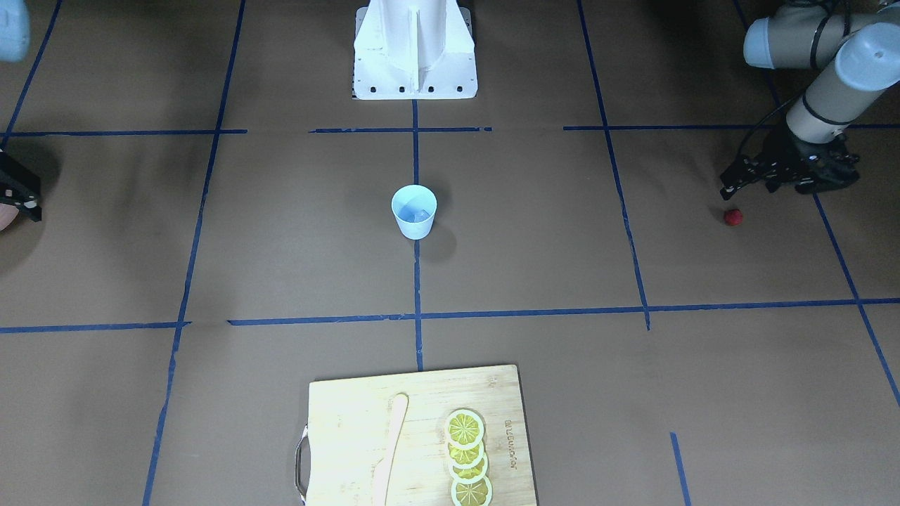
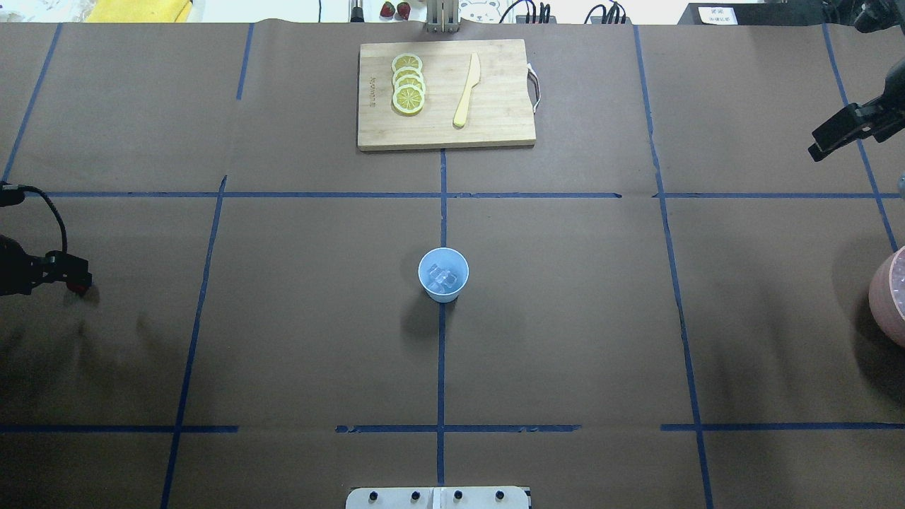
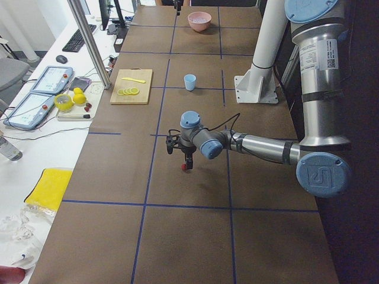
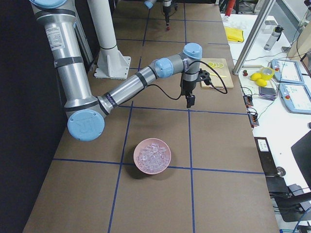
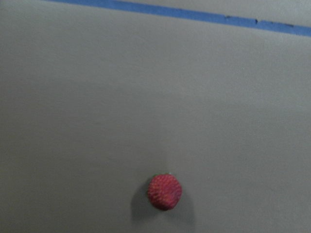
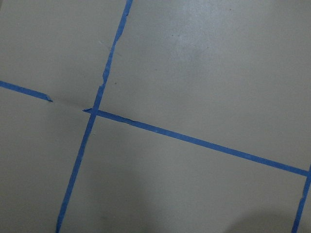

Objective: Put ice and strawberries in cup
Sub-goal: 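Lower the left gripper onto the red strawberry and close it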

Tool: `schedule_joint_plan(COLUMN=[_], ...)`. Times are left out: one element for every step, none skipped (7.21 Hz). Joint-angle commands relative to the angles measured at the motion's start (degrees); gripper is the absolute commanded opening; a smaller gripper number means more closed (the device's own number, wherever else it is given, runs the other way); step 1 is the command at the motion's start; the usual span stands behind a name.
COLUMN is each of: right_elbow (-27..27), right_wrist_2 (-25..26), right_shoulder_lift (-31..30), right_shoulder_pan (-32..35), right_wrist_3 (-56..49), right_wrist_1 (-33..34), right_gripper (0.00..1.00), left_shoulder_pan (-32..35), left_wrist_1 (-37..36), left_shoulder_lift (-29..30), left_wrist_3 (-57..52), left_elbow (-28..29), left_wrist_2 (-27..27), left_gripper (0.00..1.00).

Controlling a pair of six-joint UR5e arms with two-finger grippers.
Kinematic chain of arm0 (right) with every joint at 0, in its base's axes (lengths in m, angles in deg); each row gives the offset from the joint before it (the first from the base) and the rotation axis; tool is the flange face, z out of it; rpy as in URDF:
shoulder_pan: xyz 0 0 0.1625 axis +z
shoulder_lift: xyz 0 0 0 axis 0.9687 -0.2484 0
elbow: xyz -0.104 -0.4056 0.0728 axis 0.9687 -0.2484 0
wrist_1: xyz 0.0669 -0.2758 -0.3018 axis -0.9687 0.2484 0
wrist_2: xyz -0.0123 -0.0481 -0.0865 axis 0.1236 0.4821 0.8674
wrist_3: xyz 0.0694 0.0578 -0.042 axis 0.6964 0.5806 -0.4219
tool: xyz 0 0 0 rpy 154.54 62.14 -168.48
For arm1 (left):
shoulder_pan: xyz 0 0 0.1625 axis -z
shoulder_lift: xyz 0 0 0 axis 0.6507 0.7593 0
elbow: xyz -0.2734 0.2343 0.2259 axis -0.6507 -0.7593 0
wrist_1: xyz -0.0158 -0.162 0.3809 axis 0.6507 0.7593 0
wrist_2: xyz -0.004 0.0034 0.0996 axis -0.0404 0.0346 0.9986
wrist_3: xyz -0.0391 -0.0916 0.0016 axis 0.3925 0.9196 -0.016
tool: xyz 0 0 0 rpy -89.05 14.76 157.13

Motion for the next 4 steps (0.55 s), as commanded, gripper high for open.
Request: schedule_joint_plan(right_elbow=[-0.03,-0.03,-0.03,-0.03], right_wrist_2=[-0.85,-1.46,-1.99,-2.00], right_shoulder_lift=[-1.92,-2.80,-3.67,-4.12], right_shoulder_pan=[1.87,2.66,3.27,3.37], right_wrist_3=[-2.92,-4.07,-4.43,-4.52], right_wrist_1=[0.00,0.00,-0.09,-0.44], right_gripper=[1.00,1.00,1.00,1.00], left_shoulder_pan=[-0.54,-0.54,-0.54,-0.54], left_wrist_1=[2.77,3.05,3.22,3.49], left_shoulder_lift=[1.37,2.33,3.04,3.04], left_wrist_3=[0.36,0.28,0.36,0.28], left_elbow=[3.05,4.37,5.51,5.96], left_wrist_2=[0.17,0.08,0.08,0.08], left_gripper=[1.00,1.00,1.00,1.00])
